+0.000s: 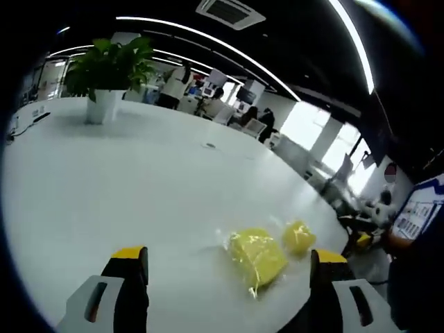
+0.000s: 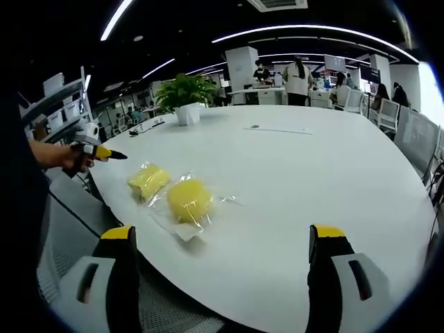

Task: Compare the silicone blocks by pressing each to a similar depth, holding the contact briefly, and releasing to observe deformation and rebound differences across the visible hardness samples.

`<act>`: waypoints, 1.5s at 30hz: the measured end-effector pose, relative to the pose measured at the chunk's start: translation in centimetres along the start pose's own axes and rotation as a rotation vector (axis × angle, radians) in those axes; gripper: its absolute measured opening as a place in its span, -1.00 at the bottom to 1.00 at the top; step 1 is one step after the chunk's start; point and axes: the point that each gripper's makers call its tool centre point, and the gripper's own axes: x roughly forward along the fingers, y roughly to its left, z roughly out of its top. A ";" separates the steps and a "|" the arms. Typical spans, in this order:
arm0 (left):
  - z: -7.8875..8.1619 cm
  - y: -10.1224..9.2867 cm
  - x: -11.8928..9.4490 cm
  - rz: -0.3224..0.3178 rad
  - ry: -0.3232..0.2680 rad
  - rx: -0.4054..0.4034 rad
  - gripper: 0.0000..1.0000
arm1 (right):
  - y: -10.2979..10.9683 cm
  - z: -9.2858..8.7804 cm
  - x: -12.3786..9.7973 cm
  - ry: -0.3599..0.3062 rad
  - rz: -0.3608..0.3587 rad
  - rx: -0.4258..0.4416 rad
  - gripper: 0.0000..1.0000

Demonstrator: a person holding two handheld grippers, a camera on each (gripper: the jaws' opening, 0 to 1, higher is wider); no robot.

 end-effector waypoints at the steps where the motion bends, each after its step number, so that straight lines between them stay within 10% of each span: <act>1: 0.1 0.0 0.3 -0.008 0.002 -0.012 0.94 | 0.0 0.0 0.0 -0.002 0.000 0.003 0.93; 15: -1.1 0.7 4.4 -0.062 0.055 -0.225 0.55 | 0.1 0.0 -0.2 -0.010 -0.006 0.015 0.93; 27: -1.5 0.2 6.6 -0.165 0.080 -0.447 -0.43 | 0.0 0.0 -0.4 -0.014 -0.012 0.023 0.93; 45: -2.5 0.5 7.9 -0.125 0.110 -0.465 -0.92 | 0.0 -0.8 -0.6 -0.012 -0.016 0.040 0.93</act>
